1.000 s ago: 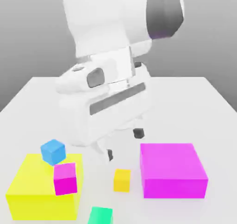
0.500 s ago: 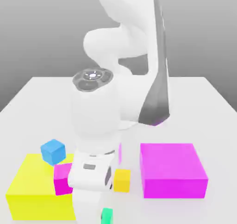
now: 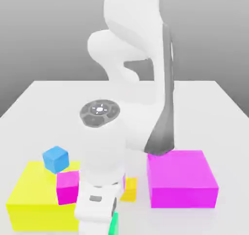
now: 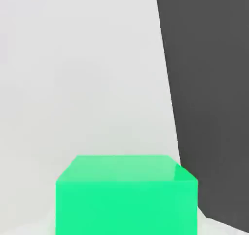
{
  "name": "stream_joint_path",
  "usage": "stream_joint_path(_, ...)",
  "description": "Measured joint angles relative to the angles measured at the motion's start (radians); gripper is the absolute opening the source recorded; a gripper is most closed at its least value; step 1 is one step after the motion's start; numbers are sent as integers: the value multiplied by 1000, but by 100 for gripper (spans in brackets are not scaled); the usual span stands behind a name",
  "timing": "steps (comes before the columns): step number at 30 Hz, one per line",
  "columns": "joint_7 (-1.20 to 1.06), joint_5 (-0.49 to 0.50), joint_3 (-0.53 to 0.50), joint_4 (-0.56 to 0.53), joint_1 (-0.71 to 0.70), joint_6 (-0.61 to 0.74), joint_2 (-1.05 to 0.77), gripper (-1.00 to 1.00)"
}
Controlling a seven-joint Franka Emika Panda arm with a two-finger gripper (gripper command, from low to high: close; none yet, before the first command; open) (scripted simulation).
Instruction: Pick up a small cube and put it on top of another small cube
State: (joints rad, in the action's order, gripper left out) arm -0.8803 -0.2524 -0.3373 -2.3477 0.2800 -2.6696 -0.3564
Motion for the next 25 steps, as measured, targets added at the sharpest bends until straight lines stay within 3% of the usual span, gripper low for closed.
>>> stream_joint_path(9,172,155,-98,-36,40,170,224,-100)
stream_joint_path(16,310,325,-125,-77,-44,300,432,-100)
stream_joint_path(18,292,306,-140,-82,-64,310,435,-100)
stream_joint_path(22,237,234,-142,-113,-62,197,340,-100)
stream_joint_path(23,228,221,-141,-119,-63,174,321,100)
stream_joint_path(25,228,221,-141,-119,-63,174,321,100)
